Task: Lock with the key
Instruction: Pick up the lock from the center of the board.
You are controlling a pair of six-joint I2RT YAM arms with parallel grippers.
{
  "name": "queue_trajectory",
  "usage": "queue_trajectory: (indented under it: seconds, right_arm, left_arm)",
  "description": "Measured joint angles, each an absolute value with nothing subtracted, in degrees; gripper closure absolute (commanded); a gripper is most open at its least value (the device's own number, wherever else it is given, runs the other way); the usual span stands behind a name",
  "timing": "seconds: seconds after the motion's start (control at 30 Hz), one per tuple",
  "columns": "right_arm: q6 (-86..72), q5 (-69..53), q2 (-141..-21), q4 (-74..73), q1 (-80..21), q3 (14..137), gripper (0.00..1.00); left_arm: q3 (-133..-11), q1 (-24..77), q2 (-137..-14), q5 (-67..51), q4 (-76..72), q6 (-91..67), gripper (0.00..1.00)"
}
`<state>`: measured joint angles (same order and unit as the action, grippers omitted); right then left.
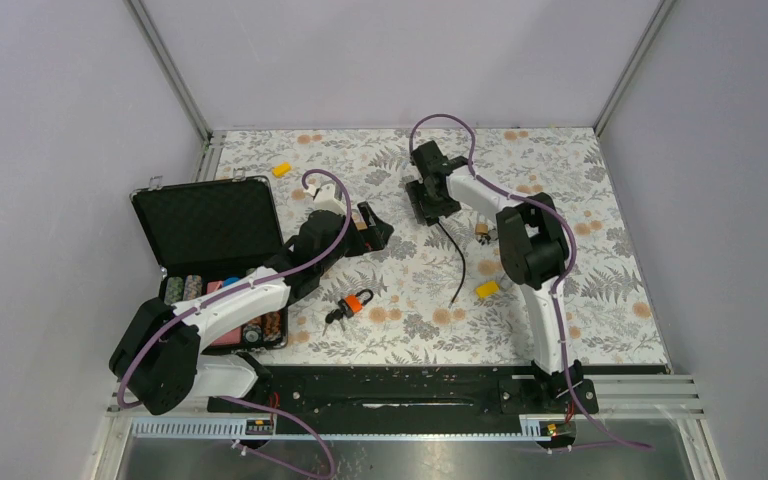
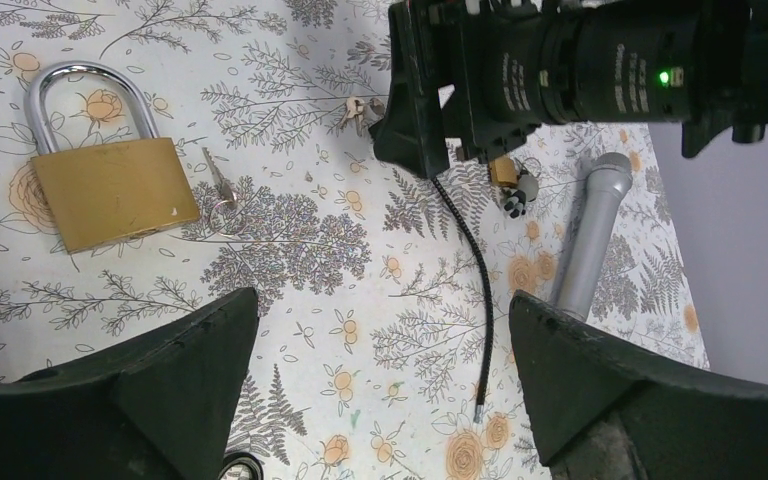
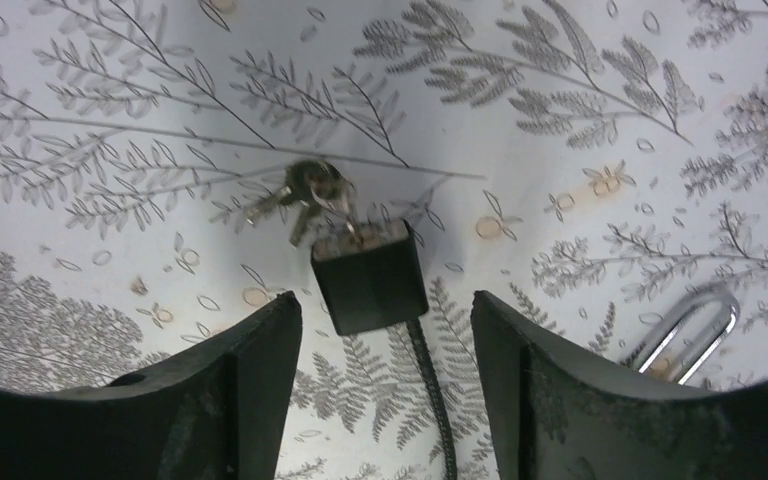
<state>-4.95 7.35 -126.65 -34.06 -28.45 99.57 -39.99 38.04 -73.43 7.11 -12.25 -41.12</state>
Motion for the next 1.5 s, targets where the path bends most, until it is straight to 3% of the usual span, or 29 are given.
queue_trajectory:
  seconds: [0.2,0.33,0.43,0.63,1.13,1.5]
  right_arm:
    - [-3.8,6.2,-131.2,-37.0,-28.4,106.0,0.51]
    - [-3.2,5.8,-132.1,-39.2,-28.3,107.2,0.74]
    - [-3.0,5.8,-132.2,-39.8,-28.3,107.6,0.79]
    - [-4.8,5.8,-129.0,-38.4,-28.3,103.6,0.8]
    - [-22.1,0.3,-81.0,-23.0,-28.1,80.1,0.73]
    - [-44.9,-1.1,-65.0,-16.8,-27.7,62.7,0.7]
  left_arm:
    - [-40.0,37.7,-73.4,7.1,-11.6,-40.5,0.06]
    - [-40.0,37.4,-73.5,7.1,-11.2,-40.3,0.05]
    - [-40.0,37.4,-73.5,7.0,-10.7,-40.2,0.05]
    - [-40.0,37.3,-73.7,4.4,-10.8,-38.9,0.06]
    - [-40.2,38.0,-67.1,-2.3,-12.7,-35.7,0.06]
    - [-43.4,40.6,-60.2,-4.6,-14.2,-33.8,0.06]
